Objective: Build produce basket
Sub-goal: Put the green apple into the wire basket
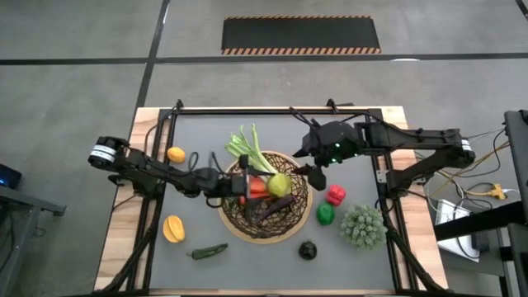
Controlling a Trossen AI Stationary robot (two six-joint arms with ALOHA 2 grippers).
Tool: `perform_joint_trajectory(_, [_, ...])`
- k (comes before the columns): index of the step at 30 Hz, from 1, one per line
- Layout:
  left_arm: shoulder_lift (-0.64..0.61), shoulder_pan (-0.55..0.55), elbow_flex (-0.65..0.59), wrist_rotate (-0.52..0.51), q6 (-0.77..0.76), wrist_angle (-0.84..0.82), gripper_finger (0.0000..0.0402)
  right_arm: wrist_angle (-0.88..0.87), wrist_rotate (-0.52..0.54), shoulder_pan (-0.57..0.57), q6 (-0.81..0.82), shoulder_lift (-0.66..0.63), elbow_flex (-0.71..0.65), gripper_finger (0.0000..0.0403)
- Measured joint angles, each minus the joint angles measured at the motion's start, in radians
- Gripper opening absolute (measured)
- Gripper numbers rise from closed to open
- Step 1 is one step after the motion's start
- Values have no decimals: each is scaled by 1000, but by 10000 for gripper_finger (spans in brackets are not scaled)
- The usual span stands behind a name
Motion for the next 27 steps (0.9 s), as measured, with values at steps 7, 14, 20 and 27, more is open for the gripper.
perform_joint_trajectory(7, [-78,5,-84,-35,-168,134,258,185,139,100,-195,-59,-97,240])
perform_joint_trajectory(14, [-88,5,-155,-70,-266,310,257,501,276,210,-380,-89,-262,240])
perform_joint_trajectory(20, [-88,5,-180,-87,-294,374,257,765,333,244,-465,-98,-392,243])
perform_joint_trajectory(27, [-85,12,-173,-87,-293,373,257,867,332,237,-450,-53,-428,296])
